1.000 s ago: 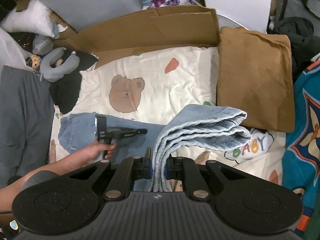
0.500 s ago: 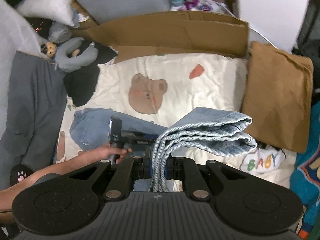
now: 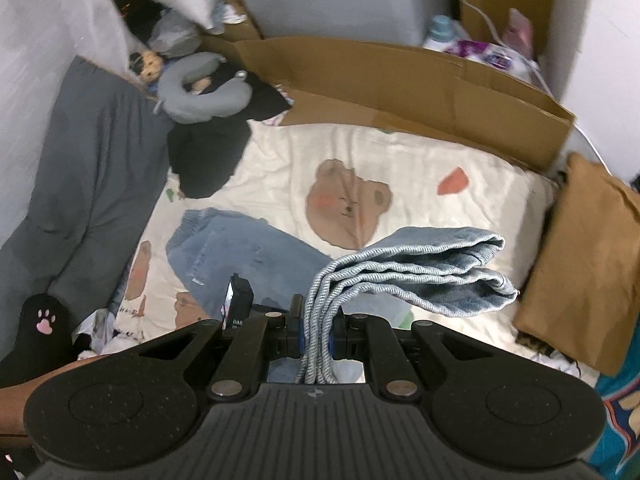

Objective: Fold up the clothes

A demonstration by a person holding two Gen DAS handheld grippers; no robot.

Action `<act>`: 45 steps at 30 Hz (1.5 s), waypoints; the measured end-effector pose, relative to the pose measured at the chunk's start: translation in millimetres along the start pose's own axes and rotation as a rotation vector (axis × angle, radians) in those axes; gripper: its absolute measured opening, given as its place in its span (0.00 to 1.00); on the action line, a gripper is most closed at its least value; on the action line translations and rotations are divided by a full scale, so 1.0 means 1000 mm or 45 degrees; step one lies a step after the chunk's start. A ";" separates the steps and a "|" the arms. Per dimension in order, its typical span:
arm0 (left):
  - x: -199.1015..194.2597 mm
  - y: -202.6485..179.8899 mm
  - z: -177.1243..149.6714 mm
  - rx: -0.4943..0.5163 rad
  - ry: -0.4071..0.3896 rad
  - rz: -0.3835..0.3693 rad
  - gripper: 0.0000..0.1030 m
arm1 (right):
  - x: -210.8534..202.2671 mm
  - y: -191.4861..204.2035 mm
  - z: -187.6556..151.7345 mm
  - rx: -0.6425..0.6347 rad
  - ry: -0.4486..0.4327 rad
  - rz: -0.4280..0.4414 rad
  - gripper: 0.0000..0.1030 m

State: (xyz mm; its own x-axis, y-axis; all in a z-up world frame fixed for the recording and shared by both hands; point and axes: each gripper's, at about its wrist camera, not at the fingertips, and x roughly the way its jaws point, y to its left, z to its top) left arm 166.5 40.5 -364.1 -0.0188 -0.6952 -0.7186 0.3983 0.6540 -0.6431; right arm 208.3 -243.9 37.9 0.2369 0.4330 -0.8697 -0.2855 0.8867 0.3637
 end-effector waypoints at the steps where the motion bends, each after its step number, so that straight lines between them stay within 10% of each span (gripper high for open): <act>1: -0.006 0.000 -0.004 0.002 -0.006 0.011 0.43 | 0.003 0.006 0.003 -0.018 0.009 0.003 0.09; 22: -0.173 0.040 -0.089 -0.373 -0.465 0.193 0.63 | 0.113 0.114 0.052 -0.270 0.265 0.089 0.09; 45: -0.212 0.072 -0.118 -0.523 -0.606 0.289 0.64 | 0.302 0.198 0.058 -0.239 0.433 0.118 0.09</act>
State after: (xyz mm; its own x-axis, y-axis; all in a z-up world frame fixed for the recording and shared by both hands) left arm 91.0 270.7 -289.4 0.4688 -0.5212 -0.7131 -0.0389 0.7943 -0.6062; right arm 277.3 72.1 -133.5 -0.1098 0.4033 -0.9084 -0.4637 0.7876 0.4057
